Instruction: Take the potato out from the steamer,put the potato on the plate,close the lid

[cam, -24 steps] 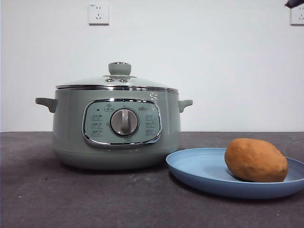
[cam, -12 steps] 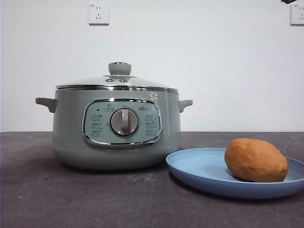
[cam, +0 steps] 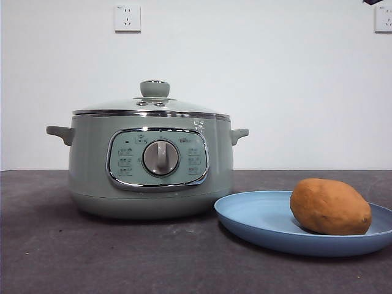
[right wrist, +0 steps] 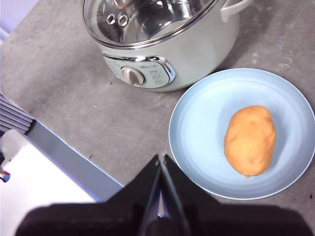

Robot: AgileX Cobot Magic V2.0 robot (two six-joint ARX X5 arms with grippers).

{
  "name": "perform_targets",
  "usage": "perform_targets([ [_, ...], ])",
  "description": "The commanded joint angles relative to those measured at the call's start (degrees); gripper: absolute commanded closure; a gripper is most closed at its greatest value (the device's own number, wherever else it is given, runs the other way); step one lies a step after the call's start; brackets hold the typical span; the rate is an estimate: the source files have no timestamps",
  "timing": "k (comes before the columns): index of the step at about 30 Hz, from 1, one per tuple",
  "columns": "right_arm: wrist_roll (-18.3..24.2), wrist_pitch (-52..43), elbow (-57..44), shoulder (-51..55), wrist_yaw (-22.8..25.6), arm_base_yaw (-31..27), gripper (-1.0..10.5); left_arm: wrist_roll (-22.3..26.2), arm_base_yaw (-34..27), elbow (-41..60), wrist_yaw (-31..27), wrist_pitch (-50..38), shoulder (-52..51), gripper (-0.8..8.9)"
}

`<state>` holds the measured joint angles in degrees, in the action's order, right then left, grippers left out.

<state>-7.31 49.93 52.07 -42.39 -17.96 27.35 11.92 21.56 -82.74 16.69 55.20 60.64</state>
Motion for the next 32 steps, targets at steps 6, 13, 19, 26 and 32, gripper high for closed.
perform_targets([
  [6, -0.28, -0.13, 0.17, 0.04, 0.09, 0.13, 9.5, 1.14, -12.76, 11.19, 0.17, -28.39, -12.11, 8.17],
  [13, -0.28, -0.13, 0.17, 0.04, 0.09, 0.11, 9.5, 1.18, -22.4, 34.27, -0.39, -49.24, -26.23, 8.17],
  [19, -0.28, -0.13, 0.17, 0.04, 0.09, 0.13, 9.5, 0.83, -25.81, 52.0, -1.66, -55.19, -37.29, 8.17],
  [26, -0.28, -0.13, 0.17, 0.04, 0.09, 0.13, 9.5, -3.78, -26.56, 67.34, -4.92, -57.09, -46.97, 8.17],
  [32, -0.28, -0.13, 0.17, 0.04, 0.09, 0.11, 9.5, -6.43, -26.56, 75.8, -6.25, -57.0, -51.58, 8.17],
])
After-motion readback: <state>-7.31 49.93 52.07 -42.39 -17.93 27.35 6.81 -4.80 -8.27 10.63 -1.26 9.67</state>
